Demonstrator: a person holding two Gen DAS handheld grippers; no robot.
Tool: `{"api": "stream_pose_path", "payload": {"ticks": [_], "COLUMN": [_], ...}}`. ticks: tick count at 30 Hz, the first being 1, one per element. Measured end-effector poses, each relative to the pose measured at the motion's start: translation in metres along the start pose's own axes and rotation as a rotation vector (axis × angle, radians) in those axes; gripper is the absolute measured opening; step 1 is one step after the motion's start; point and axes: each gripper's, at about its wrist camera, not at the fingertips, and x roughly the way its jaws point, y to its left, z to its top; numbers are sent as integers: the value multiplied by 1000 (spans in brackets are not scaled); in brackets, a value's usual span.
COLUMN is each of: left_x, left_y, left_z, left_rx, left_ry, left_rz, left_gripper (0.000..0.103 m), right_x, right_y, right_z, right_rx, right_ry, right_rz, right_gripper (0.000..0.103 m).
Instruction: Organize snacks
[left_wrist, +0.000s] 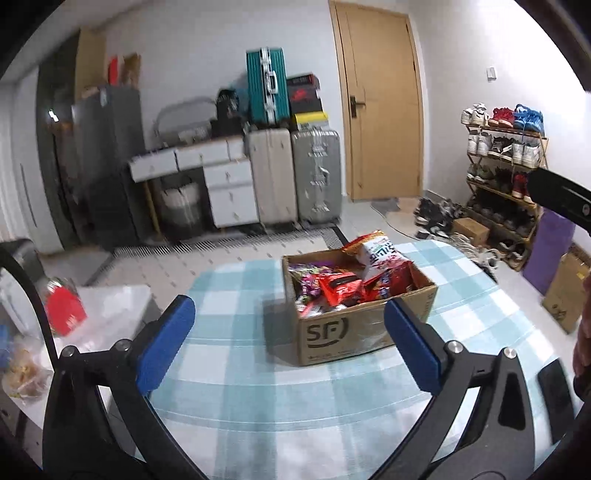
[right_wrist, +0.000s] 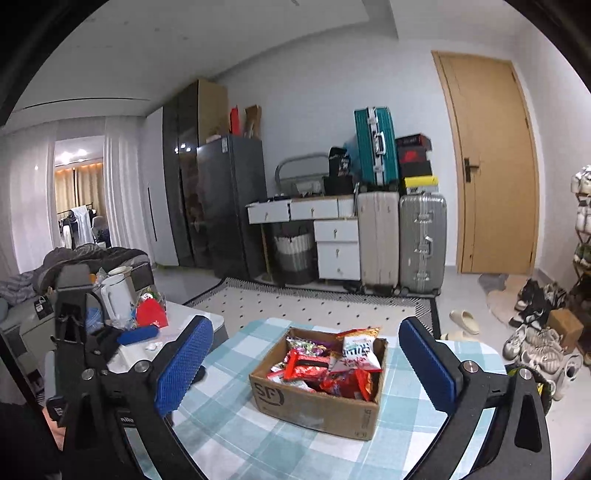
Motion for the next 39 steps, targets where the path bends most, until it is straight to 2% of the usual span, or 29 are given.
{"api": "stream_pose_path", "payload": {"ticks": [3, 8, 12, 20, 24, 26, 30, 32, 35, 39], "left_x": [-8, -10, -13, 1, 2, 5, 9, 15, 14, 18], "left_y": [-3, 3, 8, 5, -2, -4, 1, 5, 5, 0], "left_z": [-18, -47, -75, -118, -129, -131, -134, -133, -135, -133], "left_rx": [1, -49, -94, -93, -61, -56, -100, -124, -130, -100], "left_ry": [-13, -10, -78, -77, -112, -104, -104, -75, -99, -98], "left_rz": [5, 32, 77, 127, 131, 113, 68, 61, 75, 63], "left_gripper": [102, 102, 102, 102, 102, 102, 102, 102, 102, 102], "right_x": [-13, -29, -34, -39, -46, -49, -52, -46, -37, -35], "right_y": [-1, -4, -15, -40, -38, -34, -29, -29, -32, -25], "right_z": [-25, -76, -117, -182, -190, -191, -189, -185, -186, -186], "right_rx": [-16, -50, 5, 101, 84, 53, 29, 29, 37, 7], "right_ry": [-38, -54, -31, -6, -21, -41, -63, -42, 8, 0], "right_rz": [1, -85, -103, -164, -172, -185, -180, -176, -184, -188], "right_gripper": [103, 103, 103, 103, 103, 103, 103, 103, 103, 103]}}
